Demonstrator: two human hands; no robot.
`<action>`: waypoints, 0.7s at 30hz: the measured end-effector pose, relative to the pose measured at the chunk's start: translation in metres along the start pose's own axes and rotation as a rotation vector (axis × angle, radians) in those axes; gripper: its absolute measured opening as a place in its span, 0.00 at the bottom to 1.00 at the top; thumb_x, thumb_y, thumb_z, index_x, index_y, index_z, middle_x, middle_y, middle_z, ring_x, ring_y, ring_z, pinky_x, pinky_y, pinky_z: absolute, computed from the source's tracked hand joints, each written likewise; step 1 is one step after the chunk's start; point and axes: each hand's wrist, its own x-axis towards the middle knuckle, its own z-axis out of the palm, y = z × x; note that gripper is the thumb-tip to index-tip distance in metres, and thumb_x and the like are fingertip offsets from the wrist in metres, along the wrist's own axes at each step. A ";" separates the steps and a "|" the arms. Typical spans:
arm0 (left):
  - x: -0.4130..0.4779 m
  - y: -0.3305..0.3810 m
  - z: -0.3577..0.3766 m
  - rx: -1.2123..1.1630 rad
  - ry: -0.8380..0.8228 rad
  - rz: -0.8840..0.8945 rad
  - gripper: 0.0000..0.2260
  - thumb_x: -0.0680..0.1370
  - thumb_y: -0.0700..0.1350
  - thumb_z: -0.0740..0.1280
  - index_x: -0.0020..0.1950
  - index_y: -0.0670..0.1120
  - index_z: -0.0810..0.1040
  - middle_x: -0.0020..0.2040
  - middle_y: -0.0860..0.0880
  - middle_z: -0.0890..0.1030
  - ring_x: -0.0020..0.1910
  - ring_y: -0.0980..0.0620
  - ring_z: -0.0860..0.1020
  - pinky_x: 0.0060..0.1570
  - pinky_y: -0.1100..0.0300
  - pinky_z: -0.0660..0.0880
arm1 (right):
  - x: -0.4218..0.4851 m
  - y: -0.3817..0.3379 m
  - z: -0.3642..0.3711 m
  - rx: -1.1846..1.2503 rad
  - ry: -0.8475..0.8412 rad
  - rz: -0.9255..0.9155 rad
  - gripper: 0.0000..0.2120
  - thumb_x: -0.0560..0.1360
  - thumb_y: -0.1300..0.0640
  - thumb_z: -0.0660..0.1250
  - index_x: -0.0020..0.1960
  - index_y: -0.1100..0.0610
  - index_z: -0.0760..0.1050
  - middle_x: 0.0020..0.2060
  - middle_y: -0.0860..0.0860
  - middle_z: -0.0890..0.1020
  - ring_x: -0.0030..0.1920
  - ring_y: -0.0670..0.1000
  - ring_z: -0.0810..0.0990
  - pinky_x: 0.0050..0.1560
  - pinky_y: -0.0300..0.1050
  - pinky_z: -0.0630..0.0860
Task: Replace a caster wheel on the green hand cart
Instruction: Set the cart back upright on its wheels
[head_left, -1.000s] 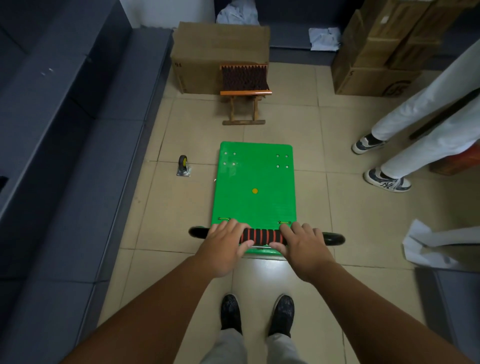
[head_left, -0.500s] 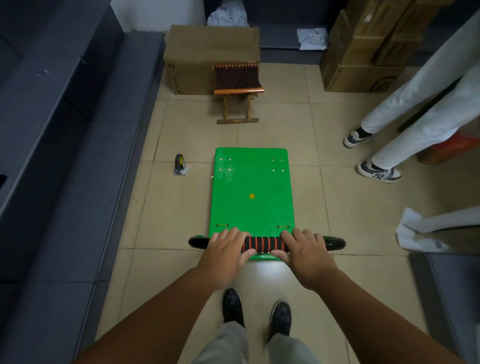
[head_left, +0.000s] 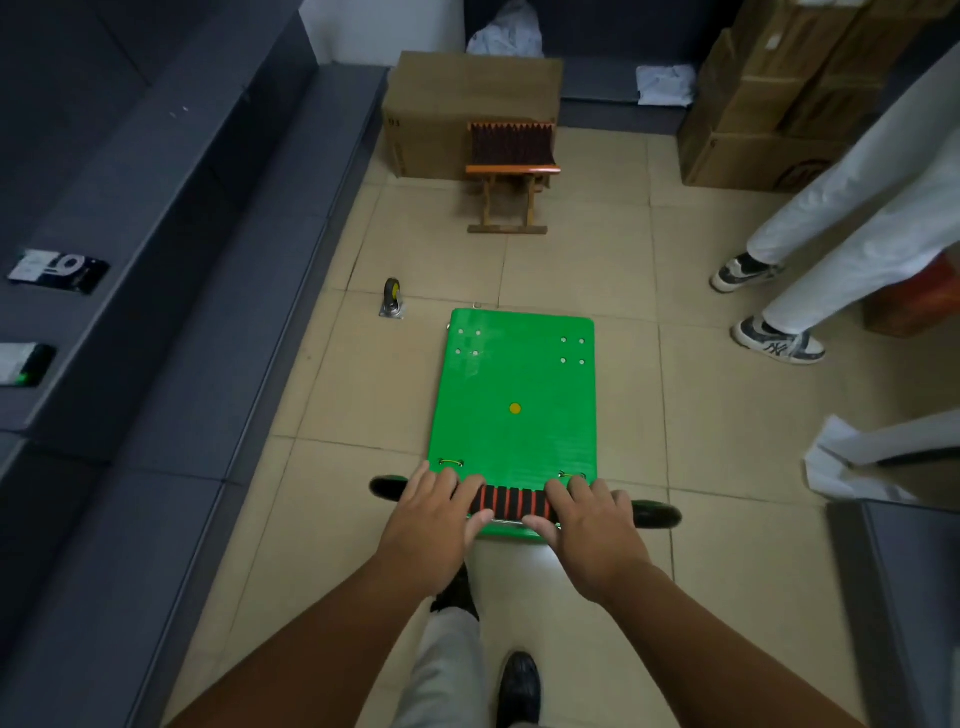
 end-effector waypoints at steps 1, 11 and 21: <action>-0.012 0.004 0.003 0.018 -0.043 -0.011 0.23 0.85 0.58 0.58 0.75 0.46 0.72 0.61 0.45 0.78 0.63 0.43 0.76 0.79 0.46 0.58 | -0.011 -0.002 0.005 -0.003 0.000 -0.004 0.26 0.81 0.32 0.44 0.66 0.47 0.66 0.58 0.48 0.75 0.57 0.54 0.72 0.60 0.52 0.67; -0.135 0.031 0.032 -0.035 -0.072 -0.030 0.23 0.85 0.58 0.58 0.75 0.48 0.73 0.61 0.47 0.78 0.63 0.44 0.76 0.80 0.48 0.57 | -0.124 -0.038 0.055 -0.008 -0.041 -0.021 0.28 0.82 0.32 0.43 0.71 0.48 0.65 0.61 0.49 0.75 0.61 0.55 0.72 0.63 0.53 0.66; -0.244 0.053 0.062 -0.024 -0.070 -0.020 0.23 0.86 0.61 0.54 0.75 0.50 0.69 0.62 0.48 0.76 0.63 0.45 0.73 0.78 0.50 0.57 | -0.226 -0.073 0.104 -0.015 0.007 -0.009 0.26 0.82 0.33 0.45 0.67 0.48 0.67 0.57 0.48 0.75 0.56 0.54 0.72 0.60 0.52 0.66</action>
